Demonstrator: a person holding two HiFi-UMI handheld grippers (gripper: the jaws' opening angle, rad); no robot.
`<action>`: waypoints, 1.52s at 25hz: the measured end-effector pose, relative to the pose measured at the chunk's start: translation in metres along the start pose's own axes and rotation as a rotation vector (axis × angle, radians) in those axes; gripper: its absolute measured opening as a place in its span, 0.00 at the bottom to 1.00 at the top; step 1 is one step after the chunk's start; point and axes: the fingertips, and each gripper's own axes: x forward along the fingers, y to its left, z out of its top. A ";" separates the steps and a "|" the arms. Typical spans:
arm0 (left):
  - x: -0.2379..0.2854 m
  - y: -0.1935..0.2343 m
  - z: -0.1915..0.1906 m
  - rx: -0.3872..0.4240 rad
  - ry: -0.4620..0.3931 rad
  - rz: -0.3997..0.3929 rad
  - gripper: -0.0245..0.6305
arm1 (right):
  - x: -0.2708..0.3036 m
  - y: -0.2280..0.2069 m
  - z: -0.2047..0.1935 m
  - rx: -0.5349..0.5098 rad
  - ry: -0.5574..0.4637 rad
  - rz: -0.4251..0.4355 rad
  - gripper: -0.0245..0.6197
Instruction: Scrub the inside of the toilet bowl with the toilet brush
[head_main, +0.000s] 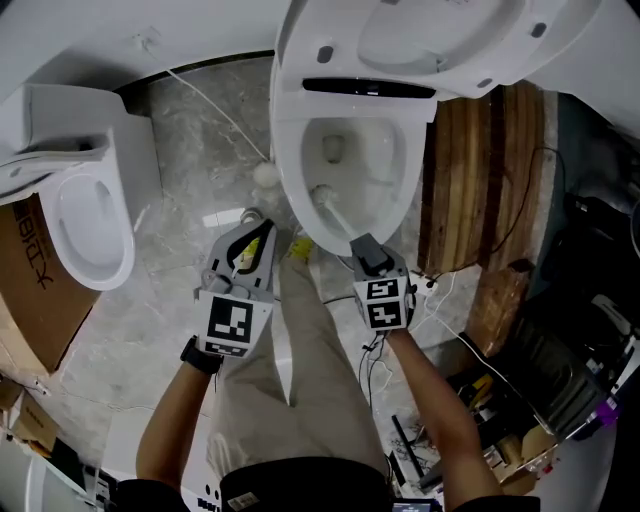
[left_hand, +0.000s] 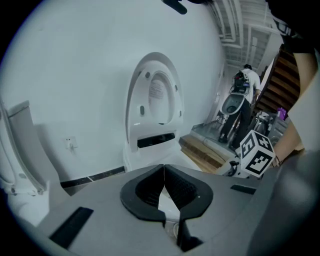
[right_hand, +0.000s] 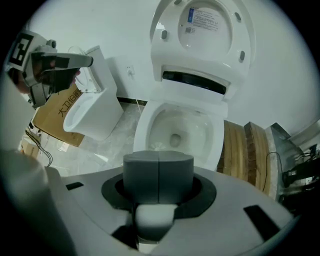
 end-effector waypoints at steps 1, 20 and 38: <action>-0.001 -0.001 -0.002 -0.001 0.001 -0.001 0.07 | 0.003 0.000 0.004 -0.006 -0.006 0.003 0.29; -0.006 0.011 -0.030 -0.074 -0.006 0.093 0.07 | 0.085 -0.044 0.113 -0.267 -0.114 -0.095 0.29; 0.019 -0.010 -0.014 -0.043 0.002 0.031 0.07 | 0.089 -0.115 0.089 -0.270 -0.021 -0.195 0.29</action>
